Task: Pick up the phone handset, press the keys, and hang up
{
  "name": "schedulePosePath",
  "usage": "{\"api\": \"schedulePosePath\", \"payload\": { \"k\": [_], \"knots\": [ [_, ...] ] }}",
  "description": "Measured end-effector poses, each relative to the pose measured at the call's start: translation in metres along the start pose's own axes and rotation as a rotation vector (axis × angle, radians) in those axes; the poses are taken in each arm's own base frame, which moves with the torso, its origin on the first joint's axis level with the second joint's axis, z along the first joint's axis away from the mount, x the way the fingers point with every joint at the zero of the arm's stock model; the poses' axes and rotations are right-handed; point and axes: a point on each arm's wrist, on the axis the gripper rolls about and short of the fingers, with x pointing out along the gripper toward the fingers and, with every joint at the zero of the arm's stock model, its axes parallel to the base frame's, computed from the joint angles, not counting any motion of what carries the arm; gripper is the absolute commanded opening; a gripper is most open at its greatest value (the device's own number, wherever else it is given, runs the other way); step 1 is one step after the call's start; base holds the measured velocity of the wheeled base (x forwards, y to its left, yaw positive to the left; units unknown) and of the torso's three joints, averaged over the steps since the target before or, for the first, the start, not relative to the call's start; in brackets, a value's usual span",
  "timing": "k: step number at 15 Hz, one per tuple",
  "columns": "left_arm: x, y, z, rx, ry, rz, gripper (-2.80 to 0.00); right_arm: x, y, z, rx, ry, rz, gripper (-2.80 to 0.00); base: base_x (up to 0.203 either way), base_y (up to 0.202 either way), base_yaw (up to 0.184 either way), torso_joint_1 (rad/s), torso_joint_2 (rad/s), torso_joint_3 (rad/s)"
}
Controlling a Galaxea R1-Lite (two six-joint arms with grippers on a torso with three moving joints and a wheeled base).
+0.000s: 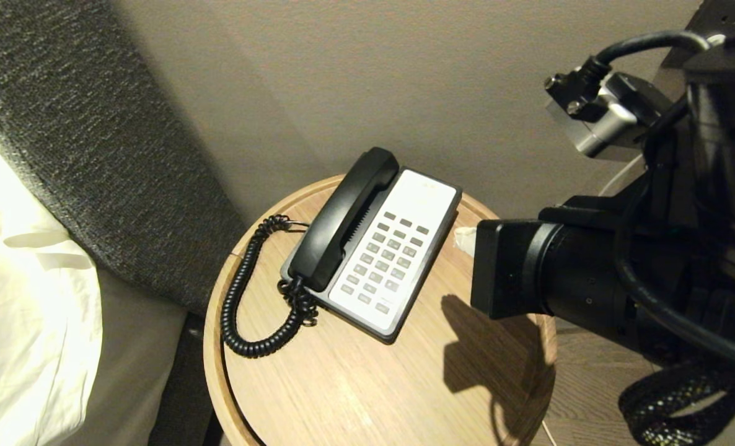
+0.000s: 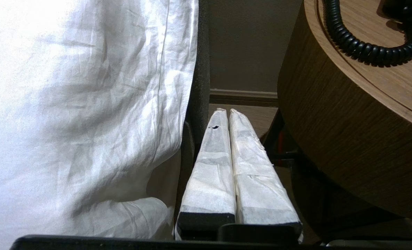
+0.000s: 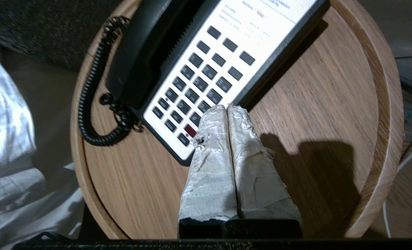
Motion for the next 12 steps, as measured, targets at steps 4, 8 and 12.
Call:
{"api": "schedulePosePath", "payload": {
  "k": [4,8,12],
  "knots": [
    [0.0,0.0,0.0,0.0,0.0,0.0,-2.8,-0.009,-0.014,0.001,0.015,-0.015,-0.035,-2.8,0.0,0.0,0.0,0.0,0.0,0.0],
    [0.0,0.0,0.0,0.0,0.0,0.0,-2.8,-0.018,-0.085,-0.005,0.08,-0.028,-0.225,-2.8,0.0,0.0,0.0,0.0,0.0,0.0],
    [0.0,0.0,0.0,0.0,-0.001,0.0,-2.8,-0.069,-0.177,-0.027,0.22,-0.065,-0.433,-2.8,0.0,0.0,0.0,0.0,0.0,0.0]
  ]
}}
